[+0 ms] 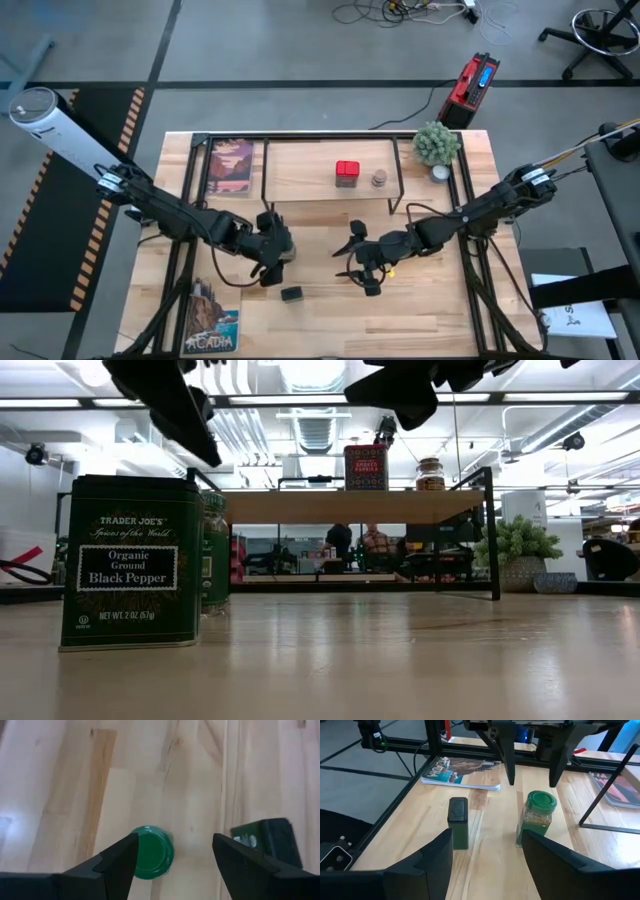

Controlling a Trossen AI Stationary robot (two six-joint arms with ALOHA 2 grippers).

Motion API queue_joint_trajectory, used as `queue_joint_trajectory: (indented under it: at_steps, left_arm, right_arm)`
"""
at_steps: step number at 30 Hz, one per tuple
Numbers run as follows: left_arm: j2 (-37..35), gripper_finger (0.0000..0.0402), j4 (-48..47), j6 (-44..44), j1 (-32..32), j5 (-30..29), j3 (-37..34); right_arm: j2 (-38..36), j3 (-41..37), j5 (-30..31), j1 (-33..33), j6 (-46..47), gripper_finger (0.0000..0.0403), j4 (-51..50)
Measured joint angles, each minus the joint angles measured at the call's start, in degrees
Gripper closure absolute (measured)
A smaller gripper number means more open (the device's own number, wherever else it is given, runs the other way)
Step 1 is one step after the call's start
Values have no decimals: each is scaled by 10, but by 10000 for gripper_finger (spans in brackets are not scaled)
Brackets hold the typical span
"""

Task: Shelf spices
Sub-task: Put the green seasoning bottle on the shelf

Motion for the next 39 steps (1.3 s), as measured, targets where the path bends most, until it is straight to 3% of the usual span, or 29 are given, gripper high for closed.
queue_joint_trajectory:
  at_steps: [11,25,39]
  left_arm:
    - [16,143,-11,41,47,54,-3]
    - [75,86,-23,70,48,55,-3]
    - [134,123,8,67,47,67,-4]
  right_arm:
    - [0,0,0,4,4,192,-1]
    - [0,0,0,7,5,188,-1]
    - [0,0,0,7,6,194,-5]
